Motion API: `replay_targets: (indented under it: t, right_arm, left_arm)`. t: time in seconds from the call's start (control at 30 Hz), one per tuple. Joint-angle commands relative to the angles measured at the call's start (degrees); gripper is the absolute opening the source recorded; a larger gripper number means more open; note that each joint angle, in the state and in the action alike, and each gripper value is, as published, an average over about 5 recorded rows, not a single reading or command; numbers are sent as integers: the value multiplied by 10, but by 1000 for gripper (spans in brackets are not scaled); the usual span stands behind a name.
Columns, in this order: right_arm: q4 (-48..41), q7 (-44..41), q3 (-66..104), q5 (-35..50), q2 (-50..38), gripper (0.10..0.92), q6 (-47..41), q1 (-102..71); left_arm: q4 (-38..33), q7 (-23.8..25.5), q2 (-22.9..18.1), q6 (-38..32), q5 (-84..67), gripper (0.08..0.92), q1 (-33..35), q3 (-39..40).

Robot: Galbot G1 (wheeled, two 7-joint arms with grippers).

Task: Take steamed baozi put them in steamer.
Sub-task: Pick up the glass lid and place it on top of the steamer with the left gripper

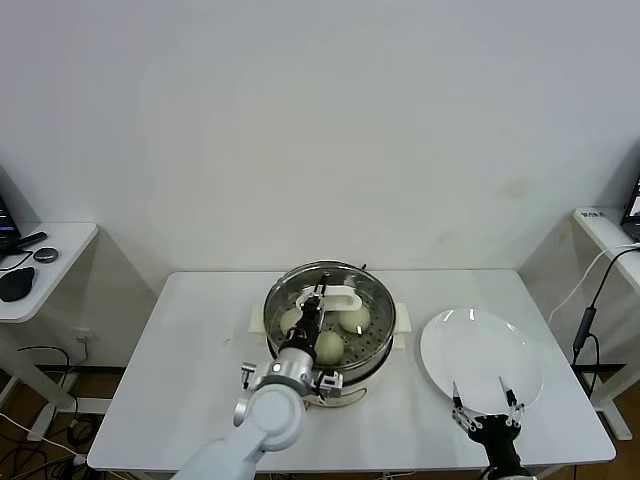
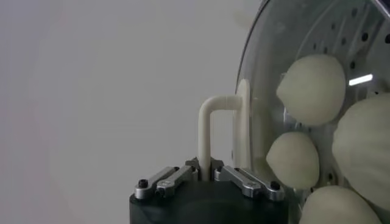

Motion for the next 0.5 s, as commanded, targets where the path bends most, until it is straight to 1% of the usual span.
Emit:
replay_targets:
  t: [0.03, 0.5]
  right_arm:
    - [0, 0, -1, -1, 0, 823, 0, 0]
    - [1, -2, -3, -3, 1, 823, -1, -1]
  left_arm:
    - [5, -4, -1, -1, -3, 167, 0, 5]
    - [5, 1, 3, -3, -19, 167, -5, 12]
